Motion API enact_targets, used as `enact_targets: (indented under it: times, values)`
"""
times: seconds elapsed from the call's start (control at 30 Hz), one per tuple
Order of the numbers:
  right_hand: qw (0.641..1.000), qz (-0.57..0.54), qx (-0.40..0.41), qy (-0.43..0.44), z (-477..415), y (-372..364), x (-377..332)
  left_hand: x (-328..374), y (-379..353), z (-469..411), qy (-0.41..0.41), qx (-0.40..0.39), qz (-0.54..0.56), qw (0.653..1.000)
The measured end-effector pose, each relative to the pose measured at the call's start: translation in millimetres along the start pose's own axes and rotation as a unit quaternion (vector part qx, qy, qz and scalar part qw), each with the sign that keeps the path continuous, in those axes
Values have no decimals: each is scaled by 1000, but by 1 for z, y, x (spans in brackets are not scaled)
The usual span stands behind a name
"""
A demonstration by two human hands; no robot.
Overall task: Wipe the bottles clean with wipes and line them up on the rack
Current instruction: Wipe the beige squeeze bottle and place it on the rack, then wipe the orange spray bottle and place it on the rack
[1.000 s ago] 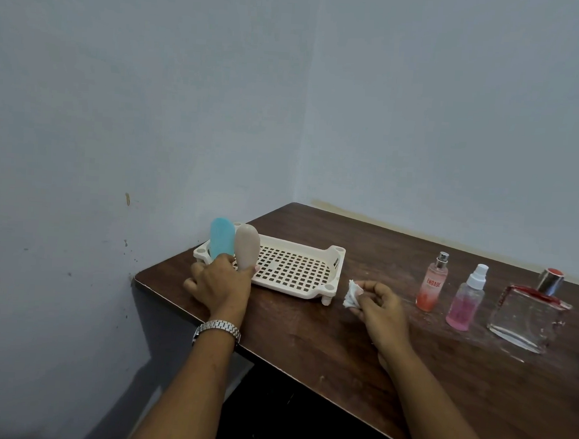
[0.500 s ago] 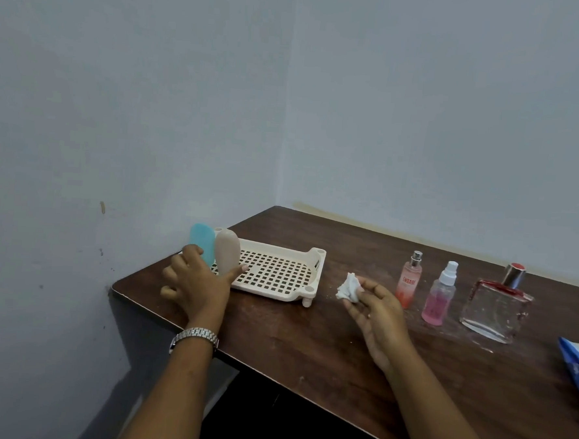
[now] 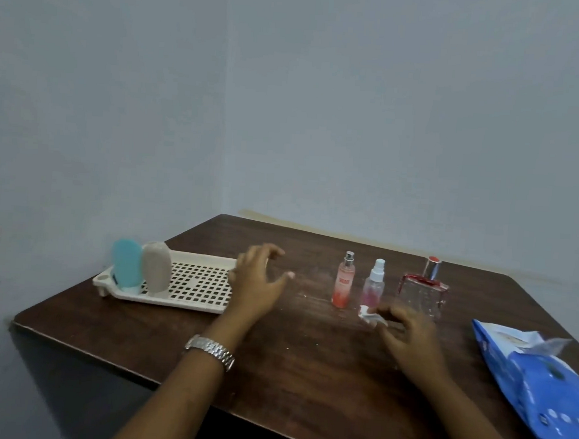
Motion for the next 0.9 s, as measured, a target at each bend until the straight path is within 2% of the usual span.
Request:
enact_targets:
  times: [0.1,0.27,0.7,0.9]
  values:
    - [997,42,10,62,2,-9,3,16,-56,-11,-1,-95,61,994]
    - [992,78,4,99,-1,-14,6,17,-100,-27,39,-131,122,983]
    - [991,87,-3,103,-16,-20,16,9,-147,-56,91,-101,190,972]
    - [991,80,10,105,-18,-18,16,28,-121,-47,128,-74,284,947]
Point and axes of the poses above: each hand's wrist, its own z-axis away from the middle knuckle, its own y-axis out of the back of the hand, x = y × z, the point moved 6 cm from there along -z, towards the middle knuckle, and after that the axes turned 9 degrees about -y, right-handed, at the moved point
